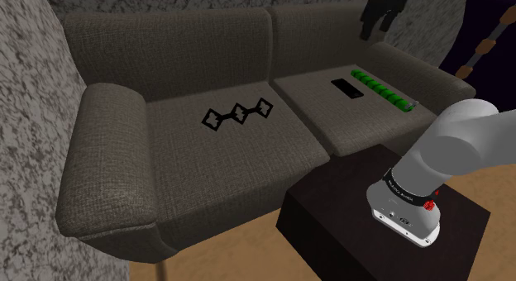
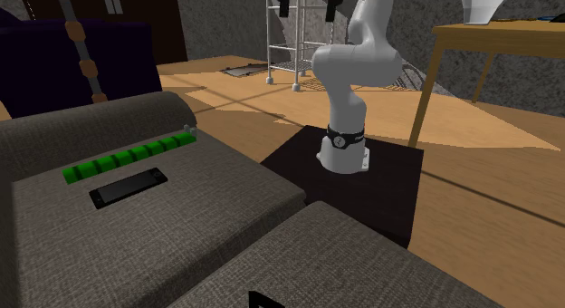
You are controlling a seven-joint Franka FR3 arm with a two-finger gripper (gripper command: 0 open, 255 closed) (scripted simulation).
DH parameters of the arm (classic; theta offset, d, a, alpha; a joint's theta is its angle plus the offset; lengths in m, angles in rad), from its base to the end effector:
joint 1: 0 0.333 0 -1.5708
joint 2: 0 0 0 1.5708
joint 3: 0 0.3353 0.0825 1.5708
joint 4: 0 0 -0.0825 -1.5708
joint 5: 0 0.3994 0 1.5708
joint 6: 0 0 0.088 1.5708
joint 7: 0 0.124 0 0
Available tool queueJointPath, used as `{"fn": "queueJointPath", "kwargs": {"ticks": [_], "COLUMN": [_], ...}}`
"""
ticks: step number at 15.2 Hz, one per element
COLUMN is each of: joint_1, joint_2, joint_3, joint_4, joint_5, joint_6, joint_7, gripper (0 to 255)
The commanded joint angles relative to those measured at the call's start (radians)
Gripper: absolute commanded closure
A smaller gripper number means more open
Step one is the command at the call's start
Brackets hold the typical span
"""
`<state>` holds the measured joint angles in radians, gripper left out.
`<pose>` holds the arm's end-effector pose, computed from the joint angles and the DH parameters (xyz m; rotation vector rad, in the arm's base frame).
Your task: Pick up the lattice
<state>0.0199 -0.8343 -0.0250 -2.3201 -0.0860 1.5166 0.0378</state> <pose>0.2898 -0.0154 0.6144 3.0739 -0.0629 0.0491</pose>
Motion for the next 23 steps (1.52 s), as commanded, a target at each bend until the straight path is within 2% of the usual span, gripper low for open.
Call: {"fn": "queueJointPath", "kwargs": {"ticks": [1,11,23], "joint_1": [0.0,0.095,0.189], "joint_2": [0.0,0.306,0.715], "joint_3": [0.0,-0.053,-0.056], "joint_4": [0.0,0.006,0.145], "joint_5": [0.0,-0.035,-0.031], "joint_6": [0.0,0.289,0.547], "joint_7": [0.0,-0.239,-0.509], "gripper": [0,0,0]}}
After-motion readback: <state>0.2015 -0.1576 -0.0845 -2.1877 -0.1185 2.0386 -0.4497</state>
